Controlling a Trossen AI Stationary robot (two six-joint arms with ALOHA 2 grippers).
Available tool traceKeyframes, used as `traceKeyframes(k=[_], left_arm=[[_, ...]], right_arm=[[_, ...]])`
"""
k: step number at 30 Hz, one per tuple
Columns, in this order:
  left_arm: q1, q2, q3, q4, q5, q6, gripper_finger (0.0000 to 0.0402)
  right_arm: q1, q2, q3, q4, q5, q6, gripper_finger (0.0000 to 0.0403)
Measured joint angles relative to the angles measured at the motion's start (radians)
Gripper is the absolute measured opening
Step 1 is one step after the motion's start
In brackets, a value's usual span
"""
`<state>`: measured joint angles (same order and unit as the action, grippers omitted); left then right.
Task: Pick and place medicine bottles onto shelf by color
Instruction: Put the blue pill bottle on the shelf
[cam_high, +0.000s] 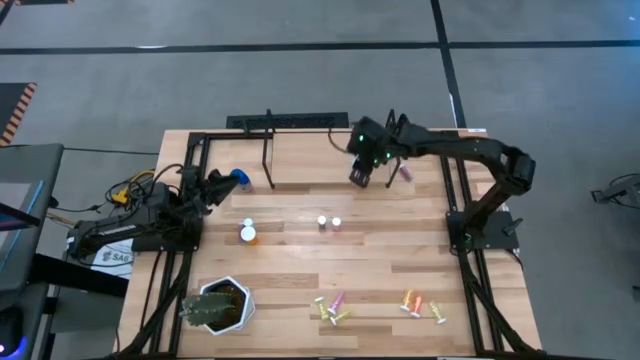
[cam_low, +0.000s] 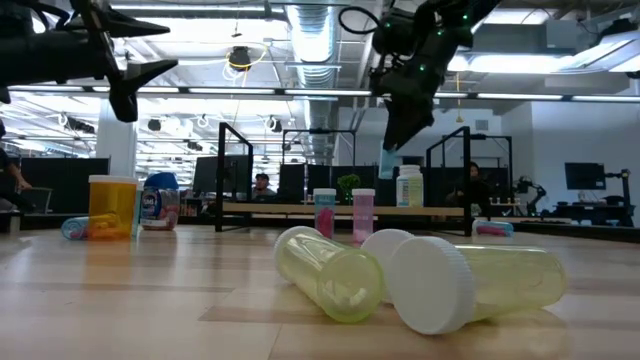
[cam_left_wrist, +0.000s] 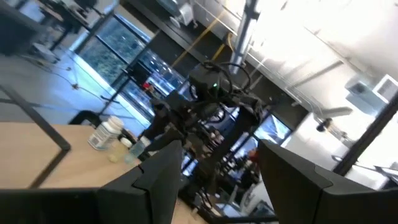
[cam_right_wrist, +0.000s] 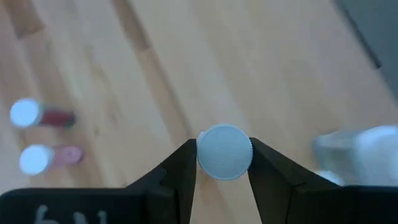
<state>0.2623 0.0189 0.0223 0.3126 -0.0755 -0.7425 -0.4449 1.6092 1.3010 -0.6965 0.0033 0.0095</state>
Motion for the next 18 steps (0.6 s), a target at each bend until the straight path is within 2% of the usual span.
traceKeyframes(k=[4, 9, 18], left_arm=[[0.0, 0.0, 0.0, 0.0, -0.046, 0.018, 0.0198], [0.0, 0.0, 0.0, 0.0, -0.041, 0.029, 0.0198], [0.002, 0.0, 0.0, 0.001, -0.042, 0.05, 0.0198]], right_arm=[[-0.042, 0.052, 0.075, -0.054, 0.0, -0.023, 0.0145], [-0.073, 0.172, 0.194, -0.125, 0.011, -0.068, 0.0146], [-0.123, 0.305, 0.333, -0.121, 0.02, -0.132, 0.0141]])
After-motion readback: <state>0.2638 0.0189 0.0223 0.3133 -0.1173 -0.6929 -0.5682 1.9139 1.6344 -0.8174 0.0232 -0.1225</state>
